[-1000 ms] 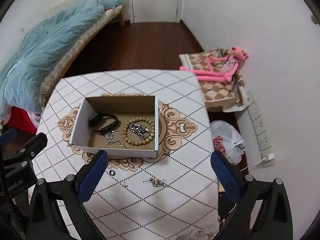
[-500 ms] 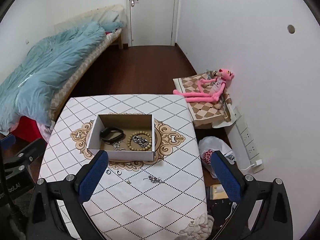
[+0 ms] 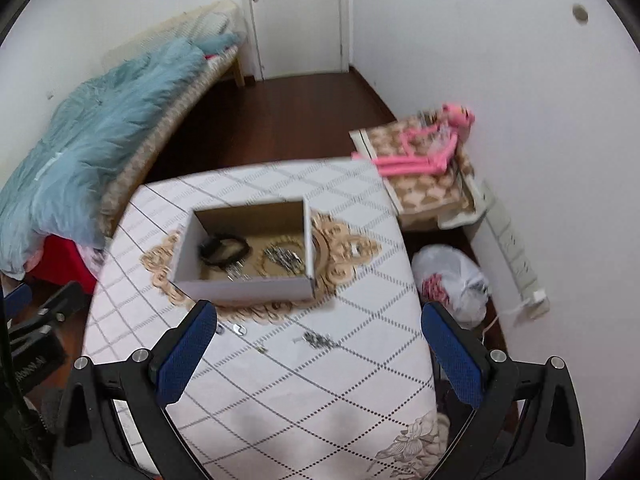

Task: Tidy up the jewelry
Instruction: 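Grasp a silver earring with the right tool while the left tool grasps a small gold earring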

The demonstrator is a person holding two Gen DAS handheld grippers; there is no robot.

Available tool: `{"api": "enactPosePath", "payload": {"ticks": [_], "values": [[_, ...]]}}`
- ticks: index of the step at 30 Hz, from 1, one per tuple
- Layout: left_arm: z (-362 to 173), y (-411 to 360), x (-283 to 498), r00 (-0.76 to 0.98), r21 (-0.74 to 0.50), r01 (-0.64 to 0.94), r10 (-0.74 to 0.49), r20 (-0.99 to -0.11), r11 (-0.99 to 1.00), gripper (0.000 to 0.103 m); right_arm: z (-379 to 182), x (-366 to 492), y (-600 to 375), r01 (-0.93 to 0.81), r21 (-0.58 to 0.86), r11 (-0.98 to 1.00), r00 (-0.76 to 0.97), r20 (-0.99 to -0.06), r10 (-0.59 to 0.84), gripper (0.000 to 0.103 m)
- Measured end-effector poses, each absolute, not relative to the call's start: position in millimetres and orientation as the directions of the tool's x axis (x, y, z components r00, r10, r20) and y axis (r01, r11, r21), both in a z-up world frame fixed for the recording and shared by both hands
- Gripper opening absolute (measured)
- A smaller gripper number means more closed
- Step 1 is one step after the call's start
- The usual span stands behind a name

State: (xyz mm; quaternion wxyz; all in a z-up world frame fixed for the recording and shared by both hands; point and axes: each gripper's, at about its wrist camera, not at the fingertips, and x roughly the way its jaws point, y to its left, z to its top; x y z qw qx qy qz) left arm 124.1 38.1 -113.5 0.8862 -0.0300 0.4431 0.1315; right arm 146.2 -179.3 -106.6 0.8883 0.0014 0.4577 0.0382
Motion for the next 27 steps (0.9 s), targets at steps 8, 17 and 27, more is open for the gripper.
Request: {"api": "enactPosePath", "payload": {"ticks": [8, 17, 27], "values": [[-192.6, 34.5, 137.6, 0.453, 0.123, -0.238, 0.222, -0.863, 0.963, 0.102, -216.8, 168.3, -195.0, -0.038, 0.099, 0.994, 0.438, -0.893, 0.106, 0.068], [-238.7, 24.8, 148.5, 0.373, 0.149, -0.196, 0.214, -0.903, 0.969, 0.102, -265.2, 185.8, -167.4, -0.126, 0.052, 0.991, 0.439, -0.893, 0.103, 0.062], [-248.8, -2.0, 156.0, 0.378, 0.120, -0.129, 0.161, -0.912, 0.984, 0.102, -273.1, 186.3, -182.8, -0.111, 0.106, 0.988, 0.450, -0.881, 0.145, 0.011]]}}
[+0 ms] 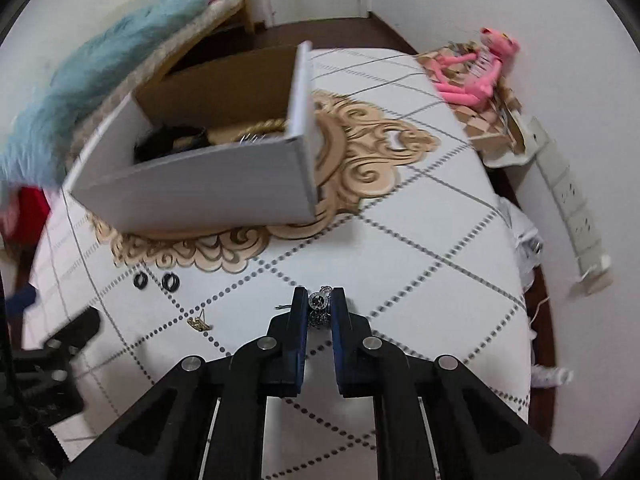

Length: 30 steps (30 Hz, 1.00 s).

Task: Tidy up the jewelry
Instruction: 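Grasp a silver earring with the right tool while the left tool grasps a small gold earring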

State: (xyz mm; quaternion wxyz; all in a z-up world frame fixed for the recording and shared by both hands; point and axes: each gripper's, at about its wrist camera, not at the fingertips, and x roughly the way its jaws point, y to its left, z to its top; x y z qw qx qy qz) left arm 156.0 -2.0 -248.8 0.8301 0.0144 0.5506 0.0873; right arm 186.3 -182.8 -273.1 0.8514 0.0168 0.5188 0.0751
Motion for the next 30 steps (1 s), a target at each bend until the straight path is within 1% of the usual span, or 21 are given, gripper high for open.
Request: {"api": "enactPosePath", "payload": {"ticks": [4, 7, 9, 10, 11, 12, 14, 15, 16, 17, 19, 21, 22, 30], "values": [[-251.3, -26.7, 161.2, 0.391, 0.022, -0.069, 0.048, -0.919, 0.997, 0.101, -260.2, 177.5, -214.7, -0.035, 0.193, 0.981, 0.471, -0.862, 0.187, 0.011], [-253.5, -46.6, 164.3, 0.399, -0.019, -0.029, -0.006, -0.917, 0.999, 0.101, -254.7, 171.4, -228.9, -0.003, 0.216, 0.976, 0.477, -0.858, 0.191, 0.011], [-254.8, -57.7, 165.6, 0.403, -0.020, -0.009, -0.015, -0.915, 1.000, 0.101, -253.6, 168.5, -234.1, 0.009, 0.215, 0.976, 0.480, -0.857, 0.185, 0.011], [-255.8, -65.3, 166.0, 0.409, -0.018, 0.008, -0.020, -0.912, 1.000, 0.097, -253.9, 167.5, -236.8, 0.015, 0.215, 0.976, 0.480, -0.858, 0.182, 0.011], [-257.5, -69.6, 167.0, 0.410, -0.010, 0.016, -0.016, -0.912, 1.000, 0.086, -254.0, 167.0, -239.4, 0.020, 0.212, 0.977, 0.481, -0.859, 0.177, 0.011], [-259.1, -74.0, 167.6, 0.406, -0.005, 0.026, -0.015, -0.914, 1.000, 0.081, -254.5, 166.1, -241.3, 0.024, 0.210, 0.977, 0.482, -0.859, 0.173, 0.011], [-264.3, -79.5, 171.0, 0.394, 0.002, 0.044, -0.016, -0.919, 0.999, 0.062, -256.4, 164.4, -245.6, 0.037, 0.212, 0.977, 0.480, -0.861, 0.169, 0.011], [-266.0, -81.6, 171.5, 0.393, 0.005, 0.049, -0.014, -0.919, 0.999, 0.055, -257.8, 163.9, -247.4, 0.042, 0.215, 0.976, 0.479, -0.861, 0.169, 0.011], [-267.4, -83.5, 171.8, 0.393, 0.010, 0.055, -0.013, -0.919, 0.998, 0.041, -259.0, 164.1, -249.2, 0.047, 0.216, 0.975, 0.478, -0.862, 0.168, 0.012], [-268.8, -83.1, 172.5, 0.393, 0.007, 0.063, -0.018, -0.920, 0.998, 0.031, -259.7, 163.5, -250.1, 0.050, 0.217, 0.975, 0.478, -0.862, 0.168, 0.012], [-268.3, -82.9, 172.1, 0.408, -0.004, 0.076, -0.035, -0.912, 0.997, 0.016, -261.7, 162.8, -250.8, 0.054, 0.220, 0.974, 0.477, -0.863, 0.169, 0.012], [-269.4, -83.6, 173.7, 0.411, -0.002, 0.082, -0.036, -0.911, 0.997, 0.013, -262.5, 162.2, -250.7, 0.055, 0.222, 0.973, 0.475, -0.863, 0.170, 0.012], [-269.6, -83.7, 174.6, 0.413, -0.005, 0.087, -0.041, -0.910, 0.996, 0.007, -262.8, 162.1, -250.6, 0.054, 0.224, 0.973, 0.475, -0.863, 0.172, 0.012], [-259.5, -83.4, 173.9, 0.436, -0.035, 0.102, -0.077, -0.897, 0.994, 0.006, -251.1, 159.6, -249.1, 0.044, 0.239, 0.970, 0.495, -0.849, 0.187, 0.012]]}}
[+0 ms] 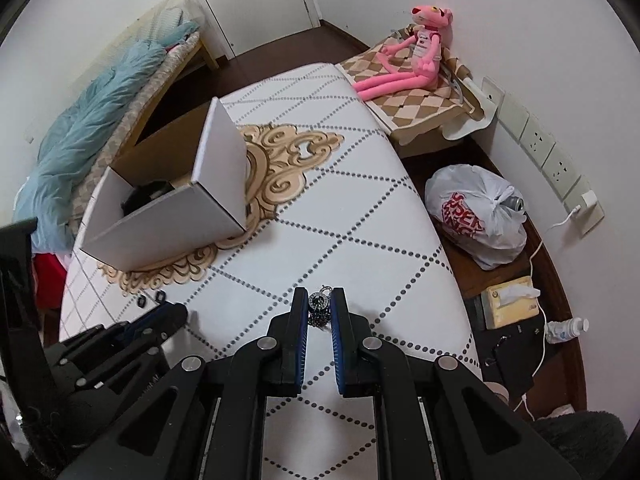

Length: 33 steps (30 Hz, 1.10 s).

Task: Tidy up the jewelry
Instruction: 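Grasp a silver earring with the right tool while the left tool grasps a small gold earring, then carry both earrings over the box and open both tools to drop them in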

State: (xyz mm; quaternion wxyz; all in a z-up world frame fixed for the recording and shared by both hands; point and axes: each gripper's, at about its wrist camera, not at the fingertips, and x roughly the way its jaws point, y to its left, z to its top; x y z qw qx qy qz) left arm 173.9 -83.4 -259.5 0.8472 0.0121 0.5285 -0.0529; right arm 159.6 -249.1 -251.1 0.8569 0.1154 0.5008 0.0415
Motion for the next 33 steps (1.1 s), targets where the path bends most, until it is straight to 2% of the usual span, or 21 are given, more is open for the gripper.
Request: {"api": "enactPosePath", "payload": {"ticks": [4, 13, 19, 23, 28, 33], "values": [[-240.1, -78.2, 169.9, 0.452, -0.082, 0.103, -0.120, -0.884, 0.991, 0.006, -230.3, 158.4, -247.6, 0.023, 0.266, 0.964, 0.521, -0.826, 0.215, 0.012], [-149.7, -31.1, 187.1, 0.537, -0.213, 0.086, -0.225, -0.813, 0.973, 0.006, -148.1, 171.7, -230.3, -0.101, 0.364, 0.926, 0.580, -0.734, 0.353, 0.011], [-118.0, -2.2, 217.7, 0.583, -0.221, 0.067, -0.218, -0.782, 0.973, 0.006, -113.6, 206.5, -208.2, -0.190, 0.413, 0.891, 0.571, -0.692, 0.443, 0.011], [-129.3, 11.0, 242.4, 0.547, -0.245, 0.047, -0.231, -0.805, 0.968, 0.006, -116.9, 245.2, -190.4, -0.214, 0.435, 0.875, 0.517, -0.709, 0.479, 0.011], [-164.2, 28.8, 266.0, 0.455, -0.304, -0.006, -0.268, -0.849, 0.953, 0.006, -143.0, 294.1, -166.4, -0.221, 0.435, 0.873, 0.405, -0.773, 0.488, 0.011], [-185.8, 35.9, 276.1, 0.407, -0.294, -0.059, -0.246, -0.880, 0.954, 0.008, -171.5, 329.4, -148.5, -0.219, 0.416, 0.883, 0.324, -0.822, 0.468, 0.011]]}}
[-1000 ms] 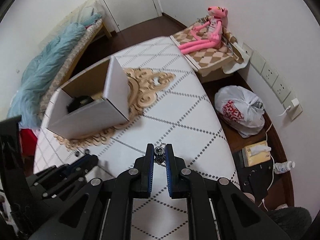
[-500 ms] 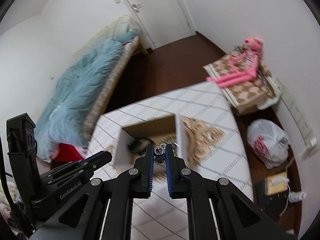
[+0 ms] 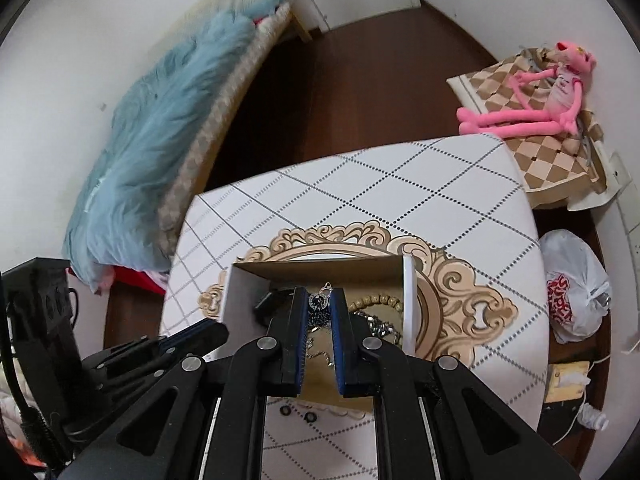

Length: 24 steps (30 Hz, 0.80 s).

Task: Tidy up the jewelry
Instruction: 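Carry both earrings over the box and open both tools to drop them in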

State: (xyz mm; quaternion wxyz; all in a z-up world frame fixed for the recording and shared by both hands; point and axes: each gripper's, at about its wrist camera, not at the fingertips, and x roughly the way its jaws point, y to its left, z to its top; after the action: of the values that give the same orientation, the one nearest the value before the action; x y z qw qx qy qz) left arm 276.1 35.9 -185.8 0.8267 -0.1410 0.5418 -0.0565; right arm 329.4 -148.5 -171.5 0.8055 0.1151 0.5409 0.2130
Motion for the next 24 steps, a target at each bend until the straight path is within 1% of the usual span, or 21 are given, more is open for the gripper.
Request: {"api": "enactPosePath", "payload": {"ticks": [1, 3, 4, 5, 6, 7, 8, 9, 10, 12, 13, 14, 16, 18, 19, 20, 24], "values": [[-190.1, 38.0, 278.5, 0.396, -0.286, -0.078, -0.234, -0.888, 0.955, 0.009, -175.6, 334.6, -145.7, -0.220, 0.413, 0.884, 0.311, -0.829, 0.465, 0.012], [-195.8, 41.0, 283.6, 0.366, -0.250, -0.118, -0.192, -0.910, 0.961, 0.015, -184.3, 344.7, -141.8, -0.210, 0.404, 0.890, 0.293, -0.842, 0.452, 0.012], [-197.4, 43.0, 285.3, 0.360, -0.237, -0.128, -0.178, -0.916, 0.963, 0.027, -187.7, 349.3, -139.5, -0.209, 0.395, 0.895, 0.285, -0.850, 0.442, 0.012], [-197.7, 44.7, 286.3, 0.363, -0.224, -0.134, -0.163, -0.918, 0.965, 0.052, -194.0, 355.2, -137.4, -0.204, 0.388, 0.899, 0.258, -0.865, 0.431, 0.013], [-196.8, 46.5, 286.2, 0.373, -0.215, -0.139, -0.150, -0.916, 0.967, 0.065, -197.5, 357.9, -136.1, -0.198, 0.387, 0.901, 0.241, -0.872, 0.427, 0.015], [-194.3, 48.6, 285.0, 0.392, -0.204, -0.145, -0.133, -0.910, 0.968, 0.079, -200.7, 360.3, -135.9, -0.190, 0.381, 0.905, 0.236, -0.877, 0.419, 0.028], [-192.1, 50.1, 284.6, 0.402, -0.198, -0.146, -0.125, -0.907, 0.969, 0.080, -201.7, 361.3, -136.5, -0.189, 0.376, 0.907, 0.239, -0.879, 0.414, 0.047], [-190.7, 51.7, 284.7, 0.408, -0.190, -0.146, -0.115, -0.906, 0.971, 0.080, -201.5, 361.6, -137.2, -0.190, 0.371, 0.909, 0.246, -0.878, 0.410, 0.053], [-189.4, 53.0, 284.3, 0.410, -0.169, -0.151, -0.094, -0.907, 0.974, 0.080, -200.1, 360.7, -138.0, -0.191, 0.366, 0.911, 0.255, -0.877, 0.406, 0.057], [-188.3, 55.4, 284.8, 0.412, -0.149, -0.152, -0.074, -0.908, 0.977, 0.081, -196.9, 360.1, -139.9, -0.192, 0.361, 0.913, 0.269, -0.875, 0.402, 0.057], [-187.0, 57.1, 283.0, 0.418, -0.130, -0.158, -0.053, -0.907, 0.979, 0.085, -194.3, 357.6, -142.0, -0.189, 0.347, 0.918, 0.284, -0.876, 0.390, 0.057], [-186.2, 58.2, 282.4, 0.421, -0.116, -0.161, -0.038, -0.906, 0.980, 0.094, -191.6, 356.1, -143.2, -0.191, 0.333, 0.924, 0.298, -0.877, 0.377, 0.057], [-185.0, 58.9, 280.3, 0.431, -0.080, -0.164, -0.001, -0.903, 0.983, 0.100, -186.2, 349.8, -147.0, -0.187, 0.287, 0.940, 0.334, -0.881, 0.335, 0.057], [-183.9, 59.3, 276.4, 0.445, -0.041, -0.171, 0.040, -0.894, 0.984, 0.100, -182.6, 340.4, -148.8, -0.179, 0.213, 0.960, 0.368, -0.891, 0.266, 0.071], [-183.0, 59.5, 272.7, 0.458, -0.023, -0.174, 0.061, -0.887, 0.984, 0.101, -181.5, 333.2, -149.2, -0.176, 0.167, 0.970, 0.386, -0.895, 0.224, 0.086], [-183.3, 59.1, 270.3, 0.465, -0.012, -0.176, 0.073, -0.882, 0.984, 0.103, -182.0, 328.7, -149.6, -0.170, 0.138, 0.976, 0.395, -0.897, 0.196, 0.093], [-185.6, 56.7, 259.5, 0.478, 0.026, -0.178, 0.109, -0.872, 0.984, 0.103, -190.8, 306.6, -147.8, -0.164, 0.034, 0.986, 0.402, -0.910, 0.098, 0.094]]}}
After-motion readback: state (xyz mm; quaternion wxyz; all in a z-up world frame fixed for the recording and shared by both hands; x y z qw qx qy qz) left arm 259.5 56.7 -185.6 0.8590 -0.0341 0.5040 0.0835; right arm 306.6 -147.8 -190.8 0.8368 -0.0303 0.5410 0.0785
